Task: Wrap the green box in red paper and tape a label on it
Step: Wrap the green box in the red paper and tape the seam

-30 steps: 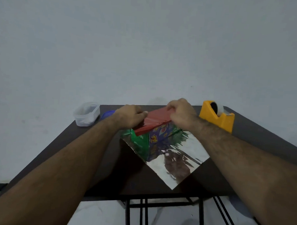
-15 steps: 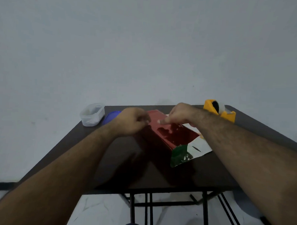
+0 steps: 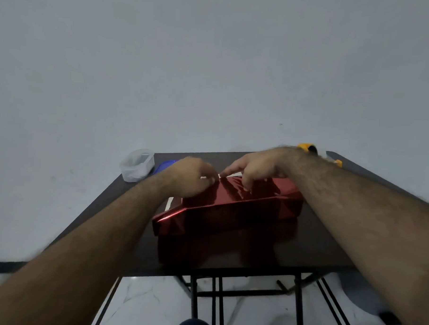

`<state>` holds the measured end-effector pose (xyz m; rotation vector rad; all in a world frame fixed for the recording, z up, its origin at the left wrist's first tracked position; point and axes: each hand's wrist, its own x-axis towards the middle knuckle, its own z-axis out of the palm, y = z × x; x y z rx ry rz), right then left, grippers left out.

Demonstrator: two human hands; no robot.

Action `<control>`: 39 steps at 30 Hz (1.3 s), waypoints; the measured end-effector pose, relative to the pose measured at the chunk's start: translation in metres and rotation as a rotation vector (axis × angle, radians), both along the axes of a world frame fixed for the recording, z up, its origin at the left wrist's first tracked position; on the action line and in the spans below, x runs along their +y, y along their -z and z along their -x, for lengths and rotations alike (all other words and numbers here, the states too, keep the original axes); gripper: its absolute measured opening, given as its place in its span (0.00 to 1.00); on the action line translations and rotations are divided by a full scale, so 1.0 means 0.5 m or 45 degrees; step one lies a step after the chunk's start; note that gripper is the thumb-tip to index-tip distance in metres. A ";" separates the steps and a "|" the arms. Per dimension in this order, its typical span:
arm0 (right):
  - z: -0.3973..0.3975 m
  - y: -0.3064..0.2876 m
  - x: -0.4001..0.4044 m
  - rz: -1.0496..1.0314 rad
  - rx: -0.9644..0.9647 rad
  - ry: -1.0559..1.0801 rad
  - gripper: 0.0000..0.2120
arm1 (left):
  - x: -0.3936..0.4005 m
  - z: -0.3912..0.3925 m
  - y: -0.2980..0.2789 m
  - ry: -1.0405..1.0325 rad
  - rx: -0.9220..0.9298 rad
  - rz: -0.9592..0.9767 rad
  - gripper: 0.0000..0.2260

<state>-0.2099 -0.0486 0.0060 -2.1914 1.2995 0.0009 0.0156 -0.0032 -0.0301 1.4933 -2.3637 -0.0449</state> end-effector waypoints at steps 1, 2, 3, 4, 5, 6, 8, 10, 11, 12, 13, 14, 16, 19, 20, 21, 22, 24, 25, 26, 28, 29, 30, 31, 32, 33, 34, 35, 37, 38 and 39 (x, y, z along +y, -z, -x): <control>0.001 0.003 -0.004 0.028 -0.012 -0.012 0.34 | -0.003 -0.003 0.000 -0.001 -0.037 -0.031 0.12; 0.003 0.006 -0.006 0.064 -0.039 -0.005 0.32 | -0.005 -0.005 0.000 -0.003 -0.014 -0.045 0.12; 0.006 0.008 -0.011 0.106 -0.092 0.023 0.29 | -0.008 -0.008 -0.002 -0.013 0.043 -0.052 0.13; 0.008 0.011 -0.019 0.157 -0.167 0.069 0.26 | -0.013 -0.012 -0.004 -0.045 0.118 -0.056 0.13; 0.011 0.016 -0.030 0.216 -0.244 0.136 0.21 | -0.024 -0.020 -0.004 -0.094 0.184 -0.057 0.13; 0.012 0.020 -0.042 0.286 -0.300 0.197 0.18 | -0.036 -0.029 -0.004 -0.150 0.223 -0.057 0.13; 0.014 0.031 -0.072 0.404 -0.315 0.269 0.17 | -0.068 -0.051 0.002 -0.256 0.215 -0.083 0.14; 0.013 0.037 -0.107 0.429 -0.202 0.264 0.18 | -0.102 -0.068 0.013 -0.316 0.152 -0.146 0.15; 0.009 0.038 -0.128 0.424 -0.123 0.250 0.19 | -0.120 -0.076 0.017 -0.337 0.126 -0.168 0.15; 0.007 0.037 -0.145 0.426 -0.044 0.229 0.19 | -0.136 -0.079 0.019 -0.350 0.115 -0.180 0.15; 0.001 0.036 -0.164 0.427 0.033 0.204 0.20 | -0.154 -0.083 0.021 -0.367 0.103 -0.189 0.14; -0.004 0.034 -0.178 0.426 0.099 0.180 0.21 | -0.168 -0.083 0.023 -0.371 0.072 -0.196 0.13; -0.017 0.035 -0.220 0.404 0.218 0.140 0.24 | -0.200 -0.085 0.028 -0.393 -0.053 -0.234 0.11; -0.041 0.054 -0.273 0.277 0.379 0.031 0.25 | -0.241 -0.095 0.040 -0.419 -0.306 -0.292 0.12; -0.050 0.063 -0.287 0.228 0.396 -0.026 0.25 | -0.252 -0.101 0.043 -0.432 -0.358 -0.322 0.14; -0.053 0.069 -0.289 0.173 0.400 -0.081 0.24 | -0.257 -0.106 0.043 -0.442 -0.382 -0.352 0.18; -0.061 0.077 -0.302 0.129 0.386 -0.143 0.21 | -0.270 -0.116 0.045 -0.456 -0.390 -0.377 0.20; -0.057 0.083 -0.312 0.130 0.361 -0.201 0.15 | -0.275 -0.129 0.040 -0.451 -0.395 -0.387 0.21; -0.056 0.087 -0.319 0.148 0.344 -0.206 0.14 | -0.279 -0.137 0.039 -0.455 -0.378 -0.397 0.19; -0.052 0.089 -0.326 0.174 0.336 -0.190 0.15 | -0.281 -0.146 0.038 -0.462 -0.367 -0.403 0.16; -0.045 0.092 -0.340 0.238 0.418 -0.136 0.18 | -0.276 -0.158 0.034 -0.477 -0.381 -0.334 0.10; -0.043 0.088 -0.339 0.331 0.518 -0.130 0.20 | -0.268 -0.159 0.031 -0.475 -0.379 -0.220 0.09; -0.042 0.076 -0.334 0.465 0.614 -0.130 0.22 | -0.258 -0.156 0.026 -0.467 -0.334 -0.086 0.10; -0.039 0.063 -0.325 0.601 0.635 -0.136 0.22 | -0.243 -0.147 0.018 -0.443 -0.205 0.011 0.11; -0.036 0.045 -0.310 0.696 0.552 -0.145 0.21 | -0.218 -0.130 0.004 -0.381 -0.037 0.063 0.10; -0.033 0.028 -0.294 0.732 0.384 -0.156 0.17 | -0.194 -0.111 -0.010 -0.284 0.119 0.052 0.08; -0.032 0.013 -0.274 0.685 0.173 -0.156 0.14 | -0.161 -0.089 -0.027 -0.178 0.214 -0.025 0.10; -0.033 0.004 -0.251 0.564 -0.017 -0.160 0.11 | -0.129 -0.066 -0.042 -0.078 0.216 -0.142 0.16; -0.035 -0.006 -0.206 0.261 -0.126 -0.218 0.12 | -0.074 -0.021 -0.057 0.010 -0.038 -0.375 0.32; -0.036 -0.008 -0.184 0.174 -0.040 -0.251 0.12 | -0.054 -0.004 -0.056 0.020 -0.191 -0.418 0.39; -0.038 -0.005 -0.170 0.117 0.068 -0.264 0.13 | -0.048 0.008 -0.049 0.018 -0.286 -0.412 0.42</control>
